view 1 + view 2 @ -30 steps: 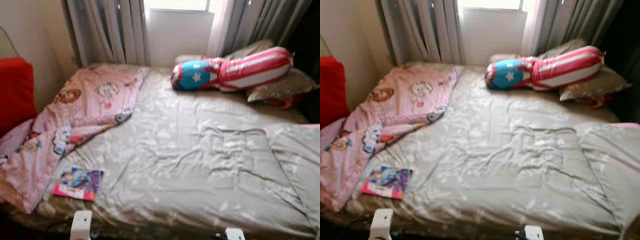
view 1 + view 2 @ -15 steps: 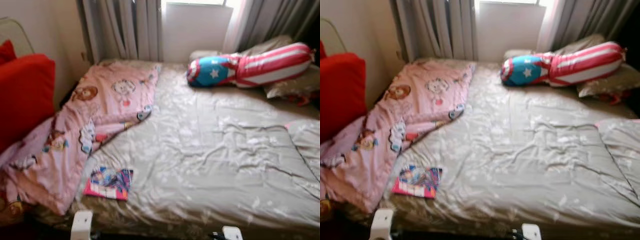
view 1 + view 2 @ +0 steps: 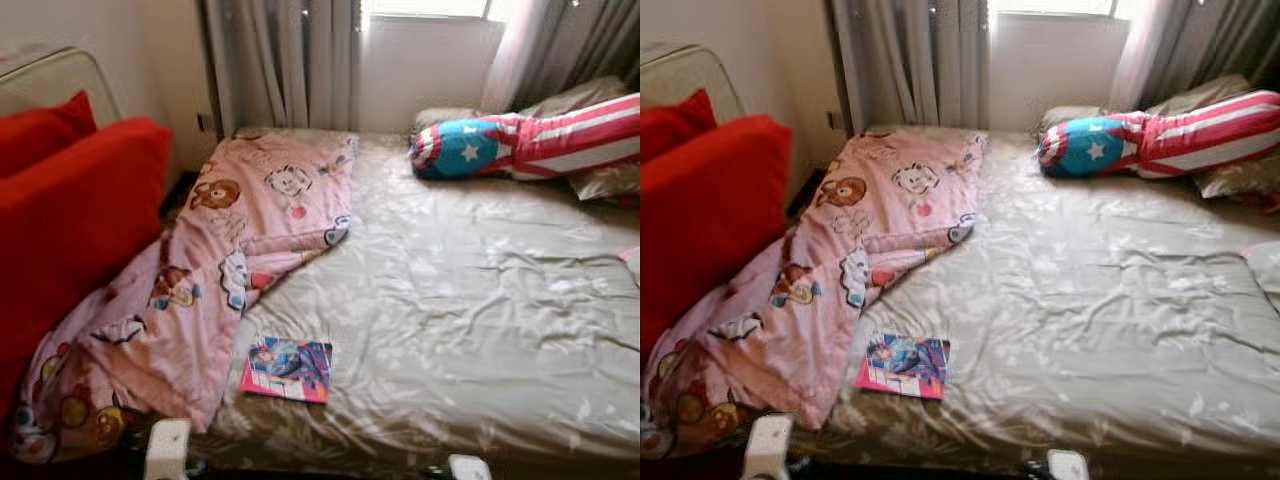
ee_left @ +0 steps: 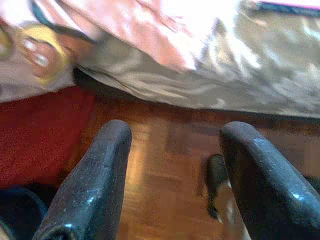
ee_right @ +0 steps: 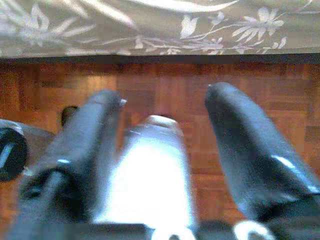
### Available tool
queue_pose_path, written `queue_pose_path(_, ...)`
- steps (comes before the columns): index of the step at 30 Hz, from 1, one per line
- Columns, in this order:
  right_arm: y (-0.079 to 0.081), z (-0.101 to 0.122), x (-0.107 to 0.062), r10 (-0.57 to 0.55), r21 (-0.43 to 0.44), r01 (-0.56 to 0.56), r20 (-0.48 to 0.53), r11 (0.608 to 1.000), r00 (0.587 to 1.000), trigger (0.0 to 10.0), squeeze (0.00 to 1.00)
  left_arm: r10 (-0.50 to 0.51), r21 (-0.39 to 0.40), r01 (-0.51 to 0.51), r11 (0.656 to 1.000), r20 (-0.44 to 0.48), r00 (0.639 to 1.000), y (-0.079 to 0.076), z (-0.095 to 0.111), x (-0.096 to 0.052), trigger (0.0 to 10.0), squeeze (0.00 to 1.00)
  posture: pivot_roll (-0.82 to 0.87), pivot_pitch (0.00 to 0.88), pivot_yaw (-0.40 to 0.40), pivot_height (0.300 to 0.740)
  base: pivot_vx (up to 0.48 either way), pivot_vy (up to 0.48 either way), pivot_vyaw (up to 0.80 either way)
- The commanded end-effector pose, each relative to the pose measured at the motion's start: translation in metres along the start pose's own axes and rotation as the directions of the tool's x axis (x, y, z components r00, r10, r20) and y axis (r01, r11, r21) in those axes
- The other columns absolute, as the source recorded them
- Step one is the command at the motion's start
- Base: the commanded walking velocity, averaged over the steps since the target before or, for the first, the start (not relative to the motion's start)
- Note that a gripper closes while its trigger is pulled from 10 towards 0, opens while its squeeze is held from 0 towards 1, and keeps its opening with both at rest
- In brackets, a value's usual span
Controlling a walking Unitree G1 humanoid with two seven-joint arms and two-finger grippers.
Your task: Clean up the room
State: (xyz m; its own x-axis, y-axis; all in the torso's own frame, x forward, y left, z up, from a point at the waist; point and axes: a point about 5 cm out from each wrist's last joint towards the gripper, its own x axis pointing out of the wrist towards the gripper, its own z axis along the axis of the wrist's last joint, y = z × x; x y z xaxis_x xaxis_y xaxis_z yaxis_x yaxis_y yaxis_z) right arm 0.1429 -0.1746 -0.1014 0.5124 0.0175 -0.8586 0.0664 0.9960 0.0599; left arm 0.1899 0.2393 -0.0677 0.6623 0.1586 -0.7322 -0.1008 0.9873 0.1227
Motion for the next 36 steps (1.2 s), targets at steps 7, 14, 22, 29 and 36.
queue_pose_path(7, -0.0111, -0.0013, -0.0017, -0.03, -0.004, 0.03, -0.003, 1.0, 1.0, 10.0, 0.0, -0.016, -0.007, 0.016, 1.0, 0.002, 1.0, -0.0075, 0.0013, 0.001, 10.0, 0.0, 0.04, 0.0, -0.021, 0.74, 0.0, 0.48, 0.0)
queue_pose_path(14, -0.0094, 0.001, -0.0008, -0.025, -0.015, 0.024, -0.008, 1.0, 1.0, 10.0, 0.0, -0.014, -0.005, 0.014, 1.0, 0.008, 1.0, -0.0075, 0.0018, 0.0009, 10.0, 0.0, 0.04, 0.0, -0.015, 0.74, 0.0, 0.136, 0.0)
queue_pose_path(22, -0.0096, 0.0011, -0.0008, -0.024, -0.016, 0.024, -0.008, 1.0, 1.0, 10.0, 0.0, -0.015, -0.012, 0.016, 1.0, 0.023, 1.0, -0.0078, 0.0038, 0.0011, 10.0, 0.0, 0.04, 0.0, -0.018, 0.74, 0.0, 0.0, 0.0)
queue_pose_path(29, -0.0099, 0.0016, -0.0008, -0.025, -0.015, 0.025, -0.007, 1.0, 1.0, 10.0, 0.0, -0.015, -0.019, 0.015, 1.0, 0.022, 1.0, -0.0083, 0.004, 0.0013, 10.0, 0.0, 0.04, 0.0, -0.019, 0.74, 0.0, 0.0, 0.0)
queue_pose_path(36, -0.0098, 0.0021, -0.0007, -0.025, -0.013, 0.025, -0.004, 1.0, 1.0, 10.0, 0.0, -0.018, -0.026, 0.019, 0.999, 0.03, 0.999, -0.0086, 0.0061, 0.0017, 10.0, 0.0, 0.04, 0.0, -0.019, 0.74, 0.0, 0.0, 0.0)
